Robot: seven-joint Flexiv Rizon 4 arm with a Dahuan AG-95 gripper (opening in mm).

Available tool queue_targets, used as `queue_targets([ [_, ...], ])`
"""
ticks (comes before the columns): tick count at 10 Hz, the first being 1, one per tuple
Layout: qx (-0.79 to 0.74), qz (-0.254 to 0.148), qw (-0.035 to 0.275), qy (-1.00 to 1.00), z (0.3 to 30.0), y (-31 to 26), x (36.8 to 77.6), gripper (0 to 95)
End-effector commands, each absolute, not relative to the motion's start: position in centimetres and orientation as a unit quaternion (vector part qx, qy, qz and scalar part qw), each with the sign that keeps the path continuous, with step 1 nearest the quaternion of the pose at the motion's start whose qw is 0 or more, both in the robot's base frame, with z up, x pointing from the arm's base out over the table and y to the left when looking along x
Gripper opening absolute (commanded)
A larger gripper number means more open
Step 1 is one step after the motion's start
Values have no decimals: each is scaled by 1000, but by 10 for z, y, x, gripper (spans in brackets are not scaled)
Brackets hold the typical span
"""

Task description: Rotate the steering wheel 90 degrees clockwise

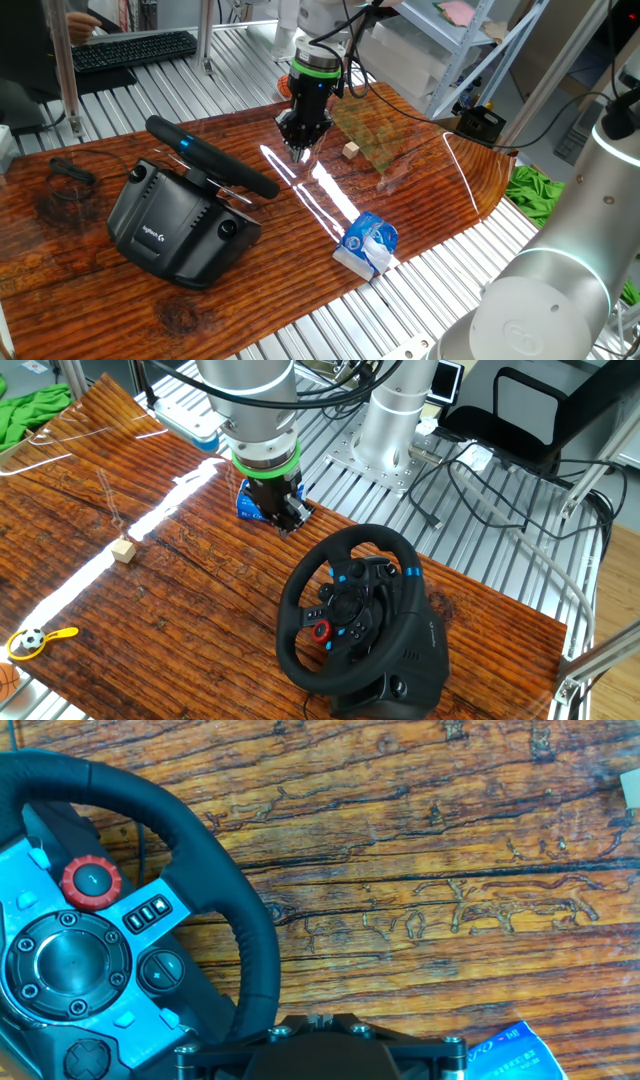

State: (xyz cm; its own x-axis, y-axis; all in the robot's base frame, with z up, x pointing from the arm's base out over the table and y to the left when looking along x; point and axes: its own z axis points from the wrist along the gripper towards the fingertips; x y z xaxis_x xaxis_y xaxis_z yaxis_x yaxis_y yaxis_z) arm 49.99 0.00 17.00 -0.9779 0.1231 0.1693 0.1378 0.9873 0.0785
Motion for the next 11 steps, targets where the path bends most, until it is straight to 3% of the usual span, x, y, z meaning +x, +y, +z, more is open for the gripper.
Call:
queue_targets([
  [1, -65, -45, 83, -993, 170, 0, 500, 0],
  [4, -65, -45, 83, -993, 170, 0, 500, 0],
  [5, -119, -145, 162, -969, 170, 0, 500, 0],
  [8, -47, -28, 129, -990, 170, 0, 500, 0],
  [11, -10, 13, 121, -993, 170, 0, 500, 0],
])
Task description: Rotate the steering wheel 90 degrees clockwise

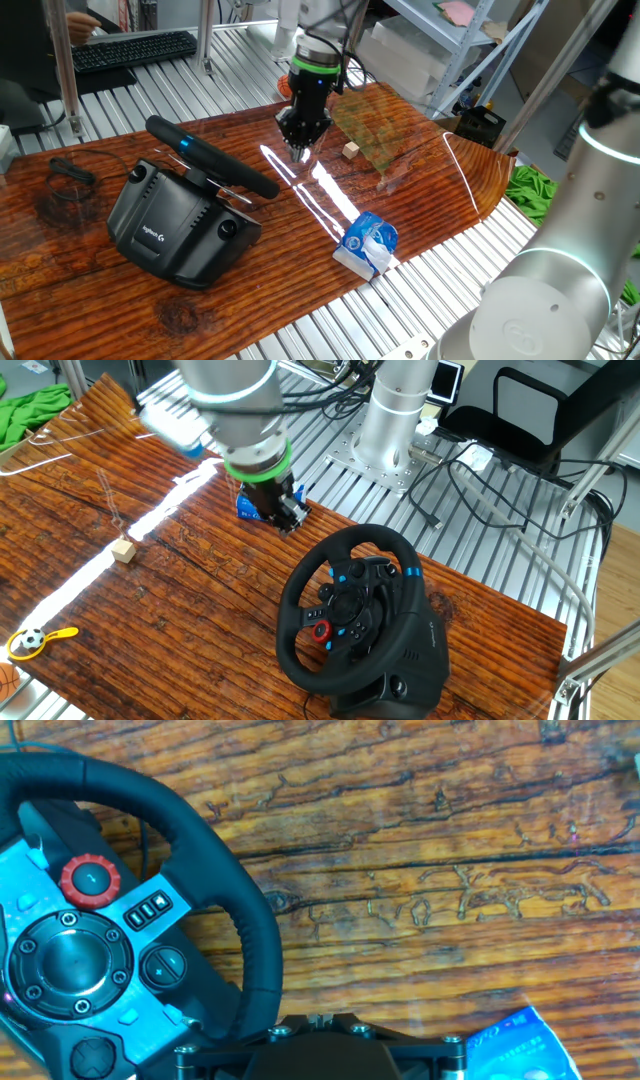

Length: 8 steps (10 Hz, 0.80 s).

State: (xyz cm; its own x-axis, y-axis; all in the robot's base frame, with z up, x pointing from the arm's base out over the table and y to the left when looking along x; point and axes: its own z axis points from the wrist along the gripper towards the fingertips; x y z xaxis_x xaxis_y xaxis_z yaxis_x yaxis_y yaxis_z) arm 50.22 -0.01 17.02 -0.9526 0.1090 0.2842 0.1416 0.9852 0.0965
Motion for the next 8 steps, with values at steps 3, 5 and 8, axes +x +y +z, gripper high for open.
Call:
queue_targets([
  [3, 8, 22, 109, -994, 170, 0, 500, 0],
  [5, 13, 23, 95, -995, 170, 0, 500, 0],
  [8, -19, -106, 174, -979, 170, 0, 500, 0],
])
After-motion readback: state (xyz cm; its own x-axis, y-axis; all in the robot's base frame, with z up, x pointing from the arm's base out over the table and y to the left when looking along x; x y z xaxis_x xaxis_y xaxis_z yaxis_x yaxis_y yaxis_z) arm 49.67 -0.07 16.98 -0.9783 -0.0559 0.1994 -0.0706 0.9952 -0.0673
